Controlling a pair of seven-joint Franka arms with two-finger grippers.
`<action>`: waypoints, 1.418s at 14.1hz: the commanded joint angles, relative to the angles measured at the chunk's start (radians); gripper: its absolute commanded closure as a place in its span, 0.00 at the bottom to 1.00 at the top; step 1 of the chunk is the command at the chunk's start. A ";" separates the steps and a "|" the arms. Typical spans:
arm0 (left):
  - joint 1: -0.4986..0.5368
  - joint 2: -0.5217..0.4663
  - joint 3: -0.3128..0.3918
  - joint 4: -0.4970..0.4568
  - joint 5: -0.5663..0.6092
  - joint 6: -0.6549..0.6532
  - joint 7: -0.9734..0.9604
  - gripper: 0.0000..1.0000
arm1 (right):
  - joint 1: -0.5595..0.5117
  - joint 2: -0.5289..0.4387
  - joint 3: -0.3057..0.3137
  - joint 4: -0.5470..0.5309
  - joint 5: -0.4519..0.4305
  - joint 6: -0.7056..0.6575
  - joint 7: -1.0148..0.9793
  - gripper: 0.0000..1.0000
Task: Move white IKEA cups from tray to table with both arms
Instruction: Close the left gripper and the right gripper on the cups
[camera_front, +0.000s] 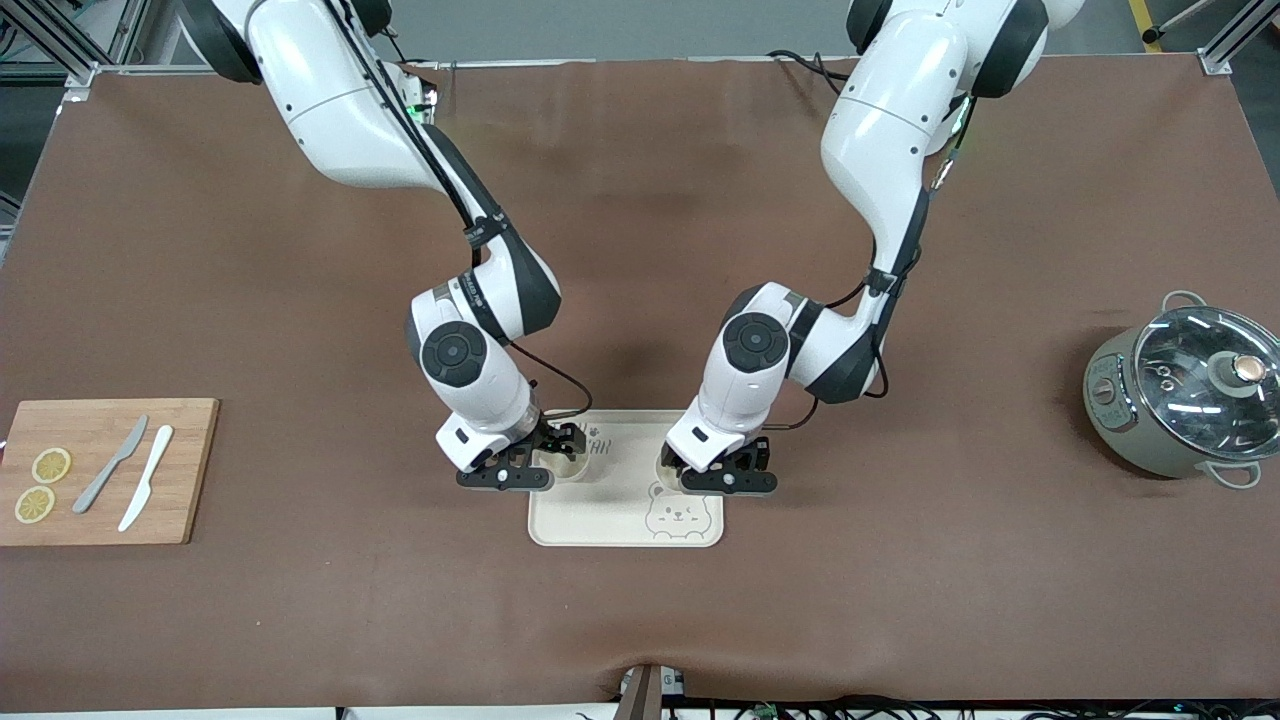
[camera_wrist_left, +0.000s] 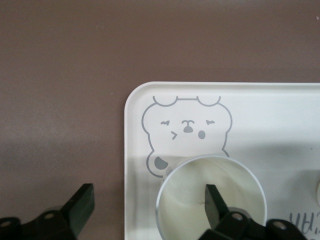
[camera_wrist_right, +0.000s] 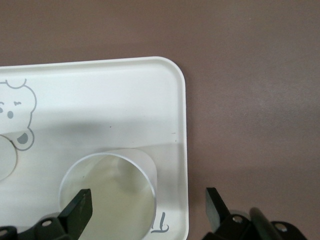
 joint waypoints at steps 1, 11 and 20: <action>-0.021 0.015 0.015 0.016 0.028 0.008 -0.078 1.00 | 0.009 0.013 -0.011 0.023 -0.049 -0.005 0.031 0.22; -0.008 -0.032 0.014 0.008 0.032 -0.012 -0.076 1.00 | 0.015 0.012 -0.009 0.020 -0.076 -0.010 0.028 1.00; 0.120 -0.484 0.002 -0.382 0.019 -0.230 0.221 1.00 | -0.134 -0.019 0.002 0.125 -0.053 -0.157 -0.128 1.00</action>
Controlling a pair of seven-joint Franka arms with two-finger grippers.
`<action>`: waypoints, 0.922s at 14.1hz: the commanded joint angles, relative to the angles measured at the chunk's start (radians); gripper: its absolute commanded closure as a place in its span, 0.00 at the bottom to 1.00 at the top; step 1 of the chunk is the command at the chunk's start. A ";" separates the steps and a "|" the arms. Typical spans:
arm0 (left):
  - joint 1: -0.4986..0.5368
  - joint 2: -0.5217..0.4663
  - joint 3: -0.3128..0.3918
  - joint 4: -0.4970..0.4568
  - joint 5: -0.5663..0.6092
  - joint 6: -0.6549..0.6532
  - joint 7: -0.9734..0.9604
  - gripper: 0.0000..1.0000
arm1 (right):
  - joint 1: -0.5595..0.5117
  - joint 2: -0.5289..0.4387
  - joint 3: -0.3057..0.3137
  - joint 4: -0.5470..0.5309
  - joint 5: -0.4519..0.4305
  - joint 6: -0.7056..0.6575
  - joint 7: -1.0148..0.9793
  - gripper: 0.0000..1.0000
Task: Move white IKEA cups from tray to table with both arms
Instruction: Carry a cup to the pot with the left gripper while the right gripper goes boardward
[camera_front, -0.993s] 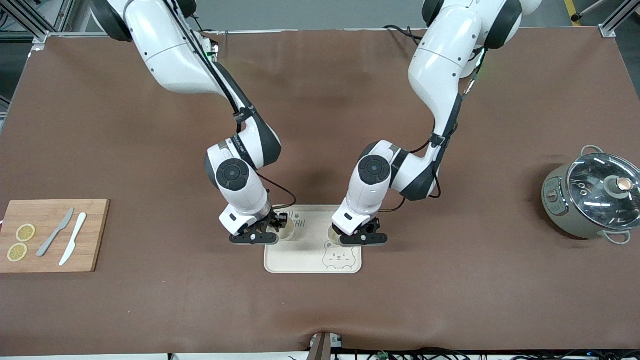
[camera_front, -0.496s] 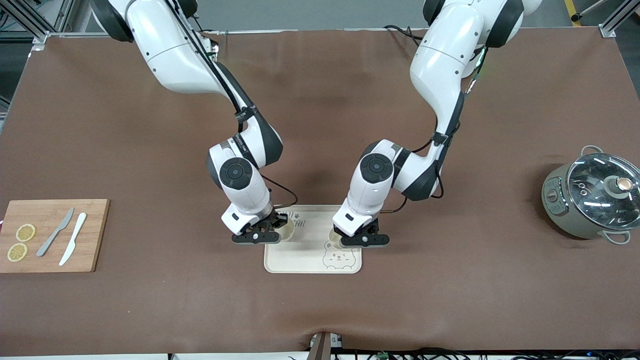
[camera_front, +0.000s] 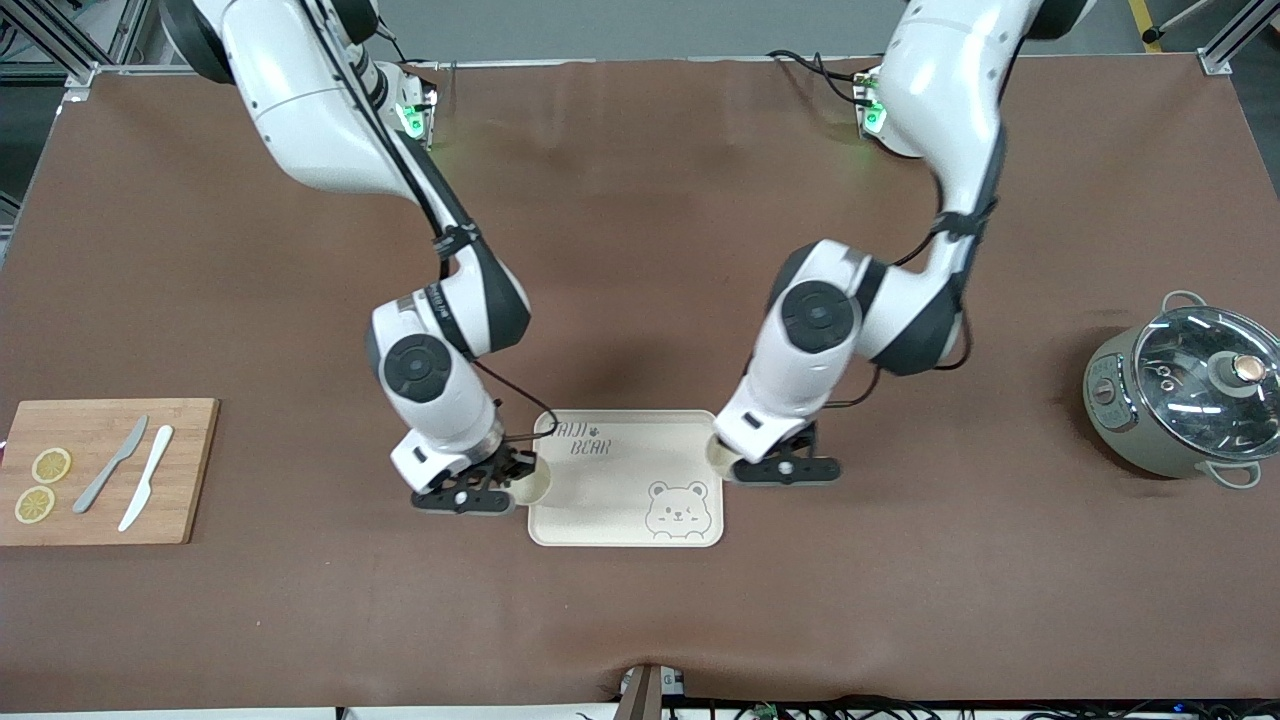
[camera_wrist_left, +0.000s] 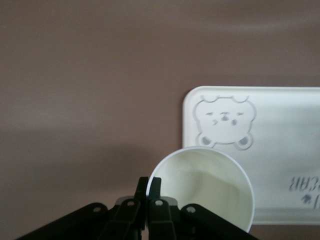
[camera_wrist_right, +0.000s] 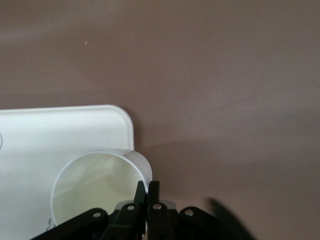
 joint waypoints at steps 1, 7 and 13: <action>0.074 -0.256 -0.011 -0.301 0.014 0.009 0.148 1.00 | -0.070 -0.019 0.019 0.033 0.006 -0.060 -0.121 1.00; 0.246 -0.487 -0.014 -0.671 0.011 0.199 0.462 1.00 | -0.236 -0.033 0.013 0.023 0.030 -0.092 -0.501 1.00; 0.324 -0.468 -0.014 -0.839 0.002 0.431 0.562 1.00 | -0.404 -0.040 0.014 -0.001 0.058 -0.115 -0.773 1.00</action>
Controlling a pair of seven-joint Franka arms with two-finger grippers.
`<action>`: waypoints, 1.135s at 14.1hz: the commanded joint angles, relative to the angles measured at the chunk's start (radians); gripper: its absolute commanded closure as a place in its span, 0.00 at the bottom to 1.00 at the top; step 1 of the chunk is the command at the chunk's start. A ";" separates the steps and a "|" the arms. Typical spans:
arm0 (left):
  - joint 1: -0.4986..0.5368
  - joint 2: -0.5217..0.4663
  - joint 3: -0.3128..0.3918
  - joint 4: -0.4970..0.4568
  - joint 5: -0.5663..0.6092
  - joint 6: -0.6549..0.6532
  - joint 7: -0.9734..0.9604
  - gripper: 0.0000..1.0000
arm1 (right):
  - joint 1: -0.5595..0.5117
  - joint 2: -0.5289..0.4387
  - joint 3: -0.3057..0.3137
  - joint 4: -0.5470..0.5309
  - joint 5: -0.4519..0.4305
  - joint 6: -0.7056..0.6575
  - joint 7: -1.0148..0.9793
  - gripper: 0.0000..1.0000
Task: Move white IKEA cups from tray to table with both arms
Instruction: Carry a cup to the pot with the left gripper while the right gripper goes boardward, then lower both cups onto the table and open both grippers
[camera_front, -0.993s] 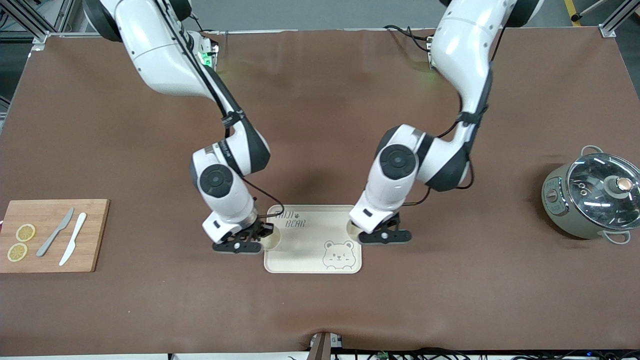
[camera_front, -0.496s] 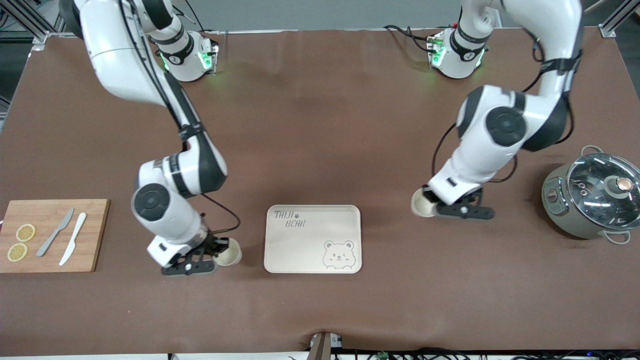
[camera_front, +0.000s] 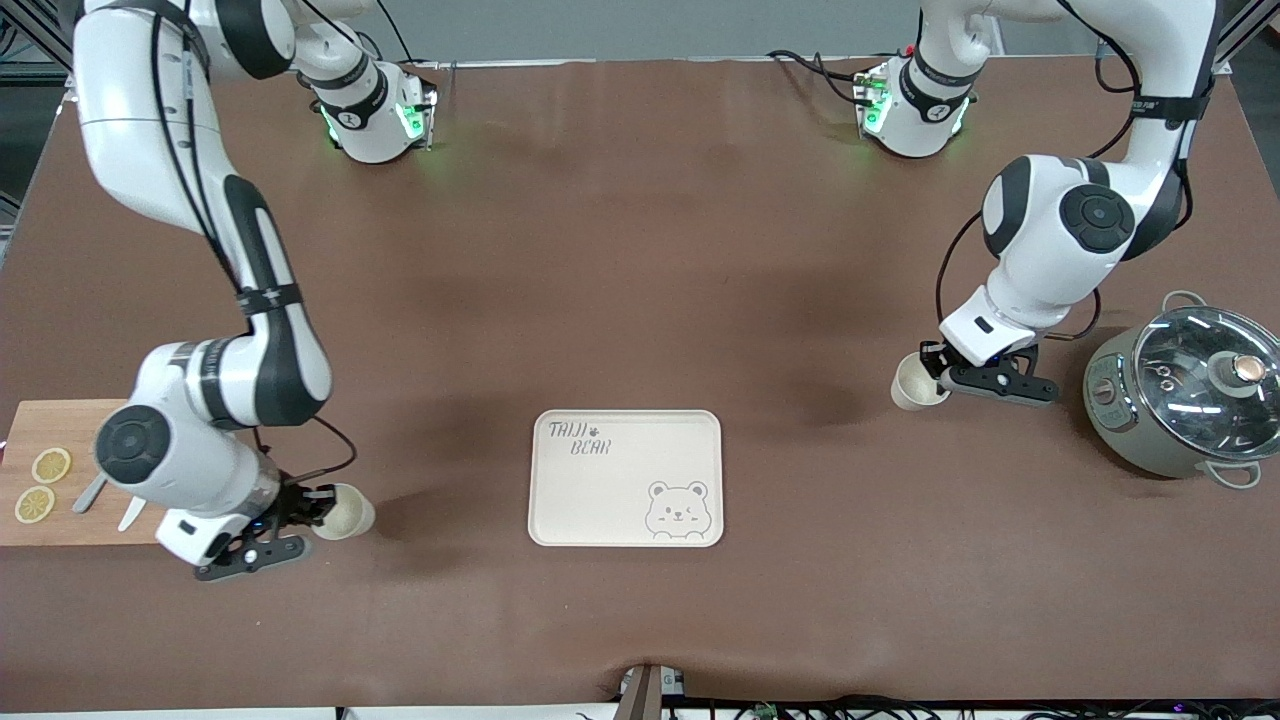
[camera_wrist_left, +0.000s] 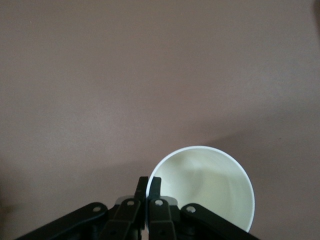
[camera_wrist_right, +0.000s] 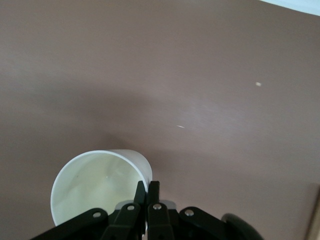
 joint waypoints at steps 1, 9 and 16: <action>0.046 0.000 -0.012 -0.059 -0.001 0.083 0.055 1.00 | -0.079 -0.028 0.018 -0.035 0.048 -0.005 -0.143 1.00; 0.120 0.133 -0.011 -0.048 -0.344 0.175 0.474 1.00 | -0.173 0.024 0.015 -0.057 0.173 0.009 -0.337 1.00; 0.154 0.190 -0.011 -0.020 -0.380 0.195 0.554 1.00 | -0.164 0.056 0.015 -0.055 0.175 0.006 -0.323 0.57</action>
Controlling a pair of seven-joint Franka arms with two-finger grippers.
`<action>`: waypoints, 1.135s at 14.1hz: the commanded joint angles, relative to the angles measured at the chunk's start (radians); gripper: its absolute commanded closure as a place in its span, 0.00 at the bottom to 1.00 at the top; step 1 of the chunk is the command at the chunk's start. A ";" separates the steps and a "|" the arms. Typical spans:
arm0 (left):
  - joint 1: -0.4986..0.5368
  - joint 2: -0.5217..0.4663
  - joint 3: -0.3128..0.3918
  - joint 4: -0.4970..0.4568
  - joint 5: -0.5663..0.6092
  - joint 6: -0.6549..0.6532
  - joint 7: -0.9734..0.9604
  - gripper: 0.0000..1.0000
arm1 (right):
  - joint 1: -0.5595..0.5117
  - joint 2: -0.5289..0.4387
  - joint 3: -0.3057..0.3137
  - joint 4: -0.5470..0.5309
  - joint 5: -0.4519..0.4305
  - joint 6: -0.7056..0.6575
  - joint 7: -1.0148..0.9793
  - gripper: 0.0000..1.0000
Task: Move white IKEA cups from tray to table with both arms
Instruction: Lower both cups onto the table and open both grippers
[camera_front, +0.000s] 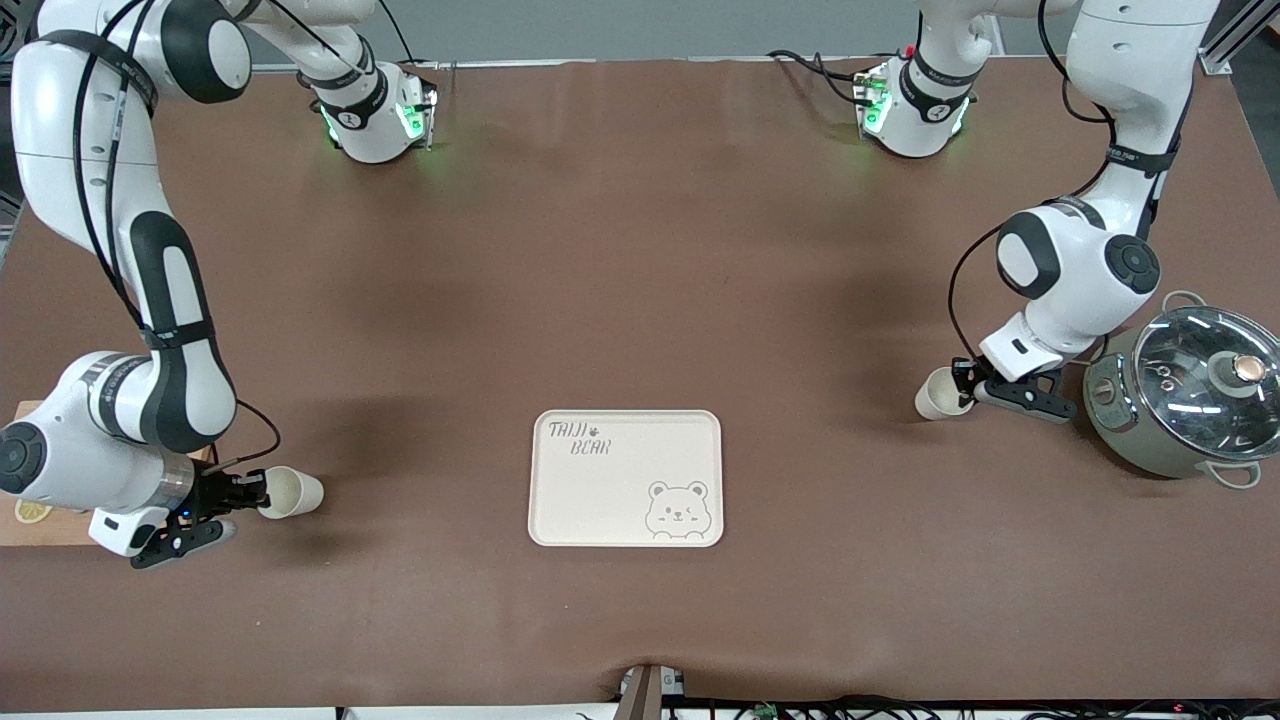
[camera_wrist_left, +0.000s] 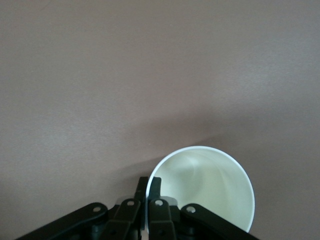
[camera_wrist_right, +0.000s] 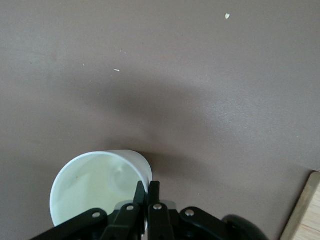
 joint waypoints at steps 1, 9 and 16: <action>0.008 0.017 -0.009 0.022 -0.026 0.008 0.036 1.00 | 0.001 0.008 0.009 0.000 0.022 0.001 -0.008 0.19; 0.003 0.021 -0.009 0.030 -0.026 0.008 0.036 0.00 | 0.004 -0.106 0.003 0.002 0.019 -0.080 -0.008 0.00; 0.005 -0.117 0.005 0.065 -0.014 -0.224 -0.052 0.00 | 0.029 -0.313 -0.043 -0.003 -0.029 -0.302 0.130 0.00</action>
